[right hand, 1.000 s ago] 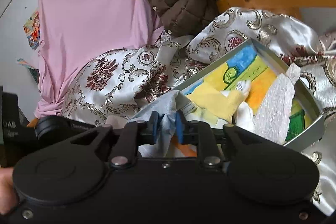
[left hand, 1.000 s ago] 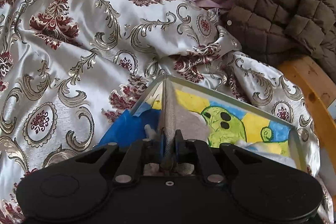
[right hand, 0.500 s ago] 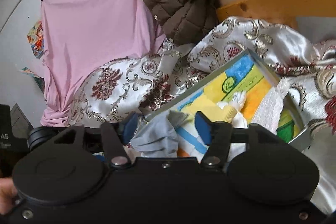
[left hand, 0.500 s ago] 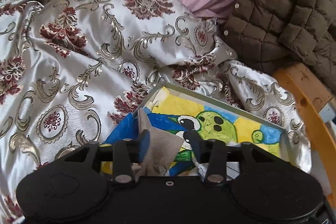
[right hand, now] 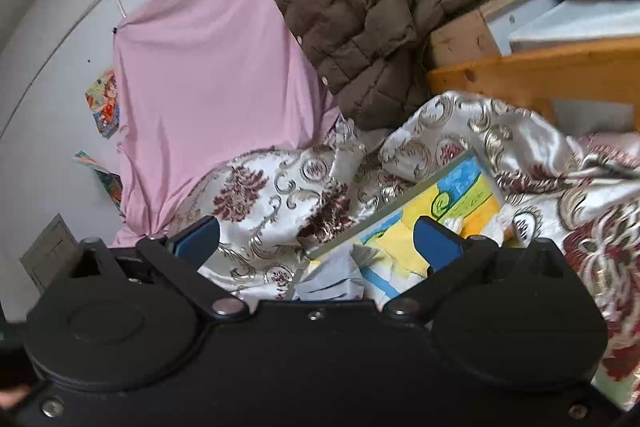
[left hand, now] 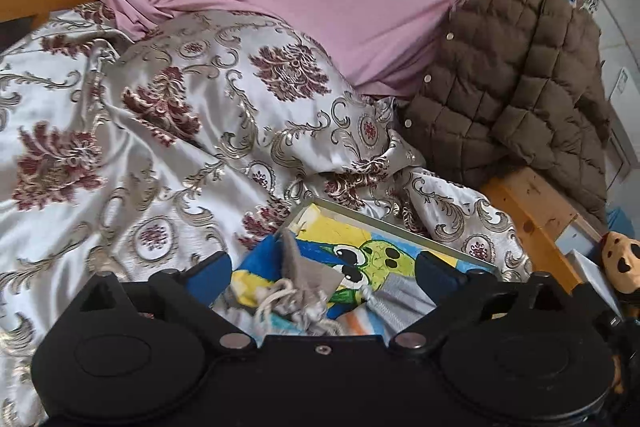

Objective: Organize soft objects

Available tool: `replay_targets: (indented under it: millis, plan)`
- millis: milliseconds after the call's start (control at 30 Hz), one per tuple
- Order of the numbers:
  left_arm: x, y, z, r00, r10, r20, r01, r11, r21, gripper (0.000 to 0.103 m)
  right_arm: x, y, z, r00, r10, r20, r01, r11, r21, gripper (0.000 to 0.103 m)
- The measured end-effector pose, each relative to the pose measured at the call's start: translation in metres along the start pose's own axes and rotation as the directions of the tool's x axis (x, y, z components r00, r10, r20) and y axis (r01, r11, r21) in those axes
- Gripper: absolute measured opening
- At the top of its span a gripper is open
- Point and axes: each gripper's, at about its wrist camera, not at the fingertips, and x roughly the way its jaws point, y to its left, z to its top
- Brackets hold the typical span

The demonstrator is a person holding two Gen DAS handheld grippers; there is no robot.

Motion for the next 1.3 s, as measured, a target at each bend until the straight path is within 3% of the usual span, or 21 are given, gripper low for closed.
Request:
replay_targets:
  millis: [300, 667, 867, 1067, 1300]
  plan:
    - [-0.070, 0.024, -0.013, 0.997, -0.061, 0.042, 0.059, 0.997, 0.053, 0.102, -0.059, 0.039, 0.002, 0.999, -0.030, 0.037, 0.035, 0.992, -0.124, 0.102]
    - [-0.129, 0.068, -0.047, 0.995, -0.095, -0.003, 0.095, 0.993, 0.067, 0.102, -0.118, 0.085, -0.028, 0.997, -0.060, 0.049, 0.070, 0.966, -0.248, 0.102]
    - [-0.153, 0.089, -0.066, 0.995, -0.093, -0.023, 0.095, 0.990, 0.108, 0.102, -0.137, 0.100, -0.055, 0.994, -0.105, 0.016, 0.105, 0.949, -0.297, 0.102]
    - [-0.167, 0.111, -0.086, 0.992, -0.072, -0.101, 0.085, 0.987, 0.135, 0.102, -0.165, 0.109, -0.086, 0.983, -0.181, -0.041, 0.156, 0.925, -0.347, 0.102]
    - [-0.181, 0.123, -0.106, 0.992, -0.071, -0.106, 0.089, 0.981, 0.173, 0.102, -0.191, 0.118, -0.109, 0.966, -0.247, -0.080, 0.200, 0.905, -0.376, 0.102]
